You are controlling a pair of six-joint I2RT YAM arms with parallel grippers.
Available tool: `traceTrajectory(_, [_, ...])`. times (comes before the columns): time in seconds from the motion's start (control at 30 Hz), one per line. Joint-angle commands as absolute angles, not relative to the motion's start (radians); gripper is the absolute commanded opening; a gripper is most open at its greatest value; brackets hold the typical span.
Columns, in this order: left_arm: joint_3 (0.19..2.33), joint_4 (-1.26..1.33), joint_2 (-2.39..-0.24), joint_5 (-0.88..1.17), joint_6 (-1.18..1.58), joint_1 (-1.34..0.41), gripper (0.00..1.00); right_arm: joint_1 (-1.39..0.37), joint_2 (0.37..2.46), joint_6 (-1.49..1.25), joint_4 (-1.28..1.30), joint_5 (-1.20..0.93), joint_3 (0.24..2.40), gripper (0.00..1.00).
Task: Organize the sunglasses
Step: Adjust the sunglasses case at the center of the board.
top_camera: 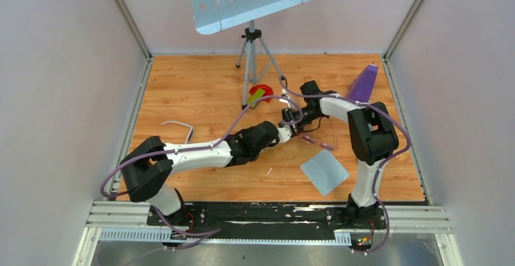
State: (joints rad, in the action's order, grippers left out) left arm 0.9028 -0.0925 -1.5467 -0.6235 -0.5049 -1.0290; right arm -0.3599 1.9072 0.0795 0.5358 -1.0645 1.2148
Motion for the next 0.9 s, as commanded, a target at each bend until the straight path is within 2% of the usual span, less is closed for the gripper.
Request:
traceTrajectory(0.0, [0.896,-0.038,-1.583,-0.675,-0.536,-1.055,0.0,-0.368,1.933,0.049,0.535,-1.137,1.251,0.23])
traceTrajectory(0.4, [0.887,-0.021,-1.598,-0.68,-0.532,-1.09,0.0,-0.374,1.9,-0.147,0.353,-1.015,1.16,0.25])
traceTrajectory(0.63, [0.881,-0.005,-1.608,-0.692,-0.534,-1.094,0.0,-0.384,1.886,-0.139,0.353,-0.97,1.137,0.3])
traceTrajectory(0.87, [0.88,0.032,-1.623,-0.712,-0.531,-1.104,0.0,-0.413,1.857,-0.139,0.327,-0.954,1.092,0.28])
